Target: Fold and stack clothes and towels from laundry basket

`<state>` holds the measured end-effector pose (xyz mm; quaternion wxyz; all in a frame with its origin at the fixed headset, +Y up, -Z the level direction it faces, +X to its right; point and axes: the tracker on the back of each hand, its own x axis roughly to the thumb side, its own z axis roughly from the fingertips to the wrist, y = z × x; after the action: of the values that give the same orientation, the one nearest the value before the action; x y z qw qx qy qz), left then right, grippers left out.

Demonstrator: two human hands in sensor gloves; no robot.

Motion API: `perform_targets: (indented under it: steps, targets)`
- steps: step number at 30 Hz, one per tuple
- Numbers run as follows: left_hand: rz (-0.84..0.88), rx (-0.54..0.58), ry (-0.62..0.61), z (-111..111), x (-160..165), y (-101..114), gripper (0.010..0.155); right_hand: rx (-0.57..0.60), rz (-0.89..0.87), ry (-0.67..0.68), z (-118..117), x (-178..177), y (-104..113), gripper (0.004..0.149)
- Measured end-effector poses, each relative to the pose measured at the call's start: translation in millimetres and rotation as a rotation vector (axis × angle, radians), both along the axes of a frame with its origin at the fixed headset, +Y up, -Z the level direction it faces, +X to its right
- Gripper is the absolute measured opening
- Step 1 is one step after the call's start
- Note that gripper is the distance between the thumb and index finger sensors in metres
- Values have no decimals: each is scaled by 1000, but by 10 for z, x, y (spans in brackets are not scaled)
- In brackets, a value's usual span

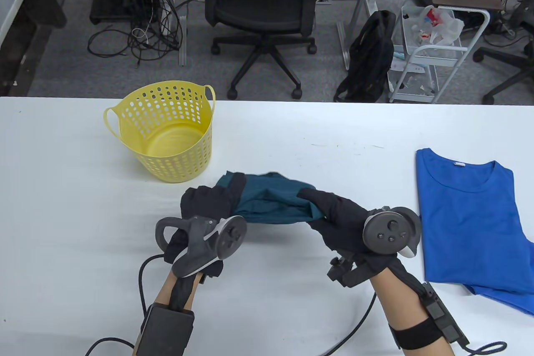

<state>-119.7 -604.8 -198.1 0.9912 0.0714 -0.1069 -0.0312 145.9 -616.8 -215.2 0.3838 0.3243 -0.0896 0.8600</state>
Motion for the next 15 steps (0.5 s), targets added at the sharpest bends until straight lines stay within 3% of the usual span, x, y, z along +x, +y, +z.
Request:
perform_targets:
  steps: [1,2,5,9,10,11,12,13,14,15]
  targets:
    - [1,-71,-11,30,9,13,55,-11,11,1,43,17,25,52]
    - [47,-139,-63,58,20,44,50,-22,25,-15,91,67,73,50]
    - [193,-292,-197,31,126,136,51,-62,69,-151,160,268,259,47]
    - [372,-590,-418,-295,830,79,51,-267,437,-470,82,626,624,49]
    - [400,-628,-473,-428,1185,37,50,-307,576,-622,-1,772,742,49]
    - [426,-635,-482,-490,1334,13,51,-305,618,-689,-46,837,781,50]
    - [498,-658,-465,-637,1639,-56,55,-283,673,-840,-174,991,852,50]
    - [584,-677,-398,-781,1874,-140,67,-274,696,-1013,-359,1170,866,53]
    - [643,-667,-305,-893,2015,-212,89,-246,712,-1150,-528,1331,809,70]
    - [646,-633,-248,-972,2069,-262,94,-249,753,-1194,-641,1447,733,80]
